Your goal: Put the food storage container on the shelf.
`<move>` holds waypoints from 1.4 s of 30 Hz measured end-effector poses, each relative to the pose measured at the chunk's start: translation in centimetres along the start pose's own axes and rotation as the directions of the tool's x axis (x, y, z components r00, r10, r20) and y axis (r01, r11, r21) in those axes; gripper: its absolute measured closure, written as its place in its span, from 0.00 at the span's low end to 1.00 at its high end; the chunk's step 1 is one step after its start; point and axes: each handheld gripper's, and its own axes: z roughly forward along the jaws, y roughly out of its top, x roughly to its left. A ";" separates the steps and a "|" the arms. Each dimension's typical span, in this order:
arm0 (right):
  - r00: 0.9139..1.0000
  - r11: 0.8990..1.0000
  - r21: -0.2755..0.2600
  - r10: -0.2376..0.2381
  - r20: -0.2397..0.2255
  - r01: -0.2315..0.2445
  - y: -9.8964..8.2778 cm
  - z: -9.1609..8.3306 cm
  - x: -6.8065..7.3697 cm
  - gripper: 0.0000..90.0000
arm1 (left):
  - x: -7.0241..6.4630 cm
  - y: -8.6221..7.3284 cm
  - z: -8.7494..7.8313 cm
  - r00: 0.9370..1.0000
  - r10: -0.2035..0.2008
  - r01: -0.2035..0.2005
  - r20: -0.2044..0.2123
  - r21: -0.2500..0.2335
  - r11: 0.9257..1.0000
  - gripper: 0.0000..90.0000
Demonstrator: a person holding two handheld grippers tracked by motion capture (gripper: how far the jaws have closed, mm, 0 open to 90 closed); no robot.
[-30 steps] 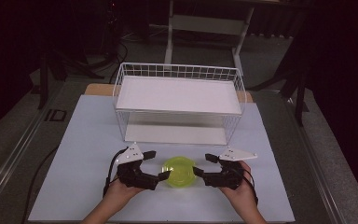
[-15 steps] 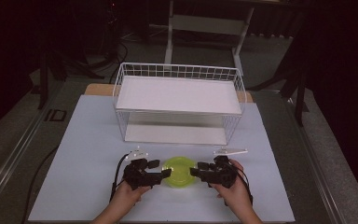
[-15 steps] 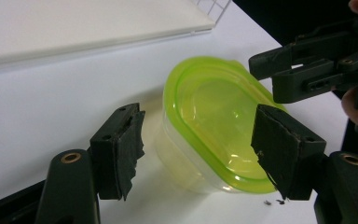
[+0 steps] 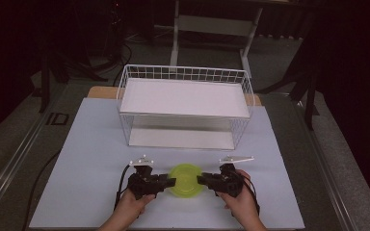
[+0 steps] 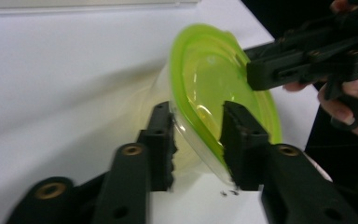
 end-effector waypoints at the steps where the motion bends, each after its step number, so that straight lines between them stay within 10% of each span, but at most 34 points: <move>1: 1.000 1.000 -0.001 -0.004 0.001 0.004 -0.1 -0.1 0.2 0.81 | -0.2 -0.1 -0.1 1.000 0.004 -0.004 -0.007 -0.005 1.000 0.79; 20: 0.995 0.993 -0.084 -0.083 0.064 0.088 2.2 -2.8 3.3 0.89 | -3.0 2.6 -2.8 0.995 0.069 -0.076 -0.073 -0.099 0.992 0.90; 42: 0.999 0.993 -0.103 -0.051 0.011 0.052 8.7 -6.4 4.7 0.90 | -4.0 9.4 -5.6 0.998 0.053 -0.055 -0.024 -0.127 0.990 0.90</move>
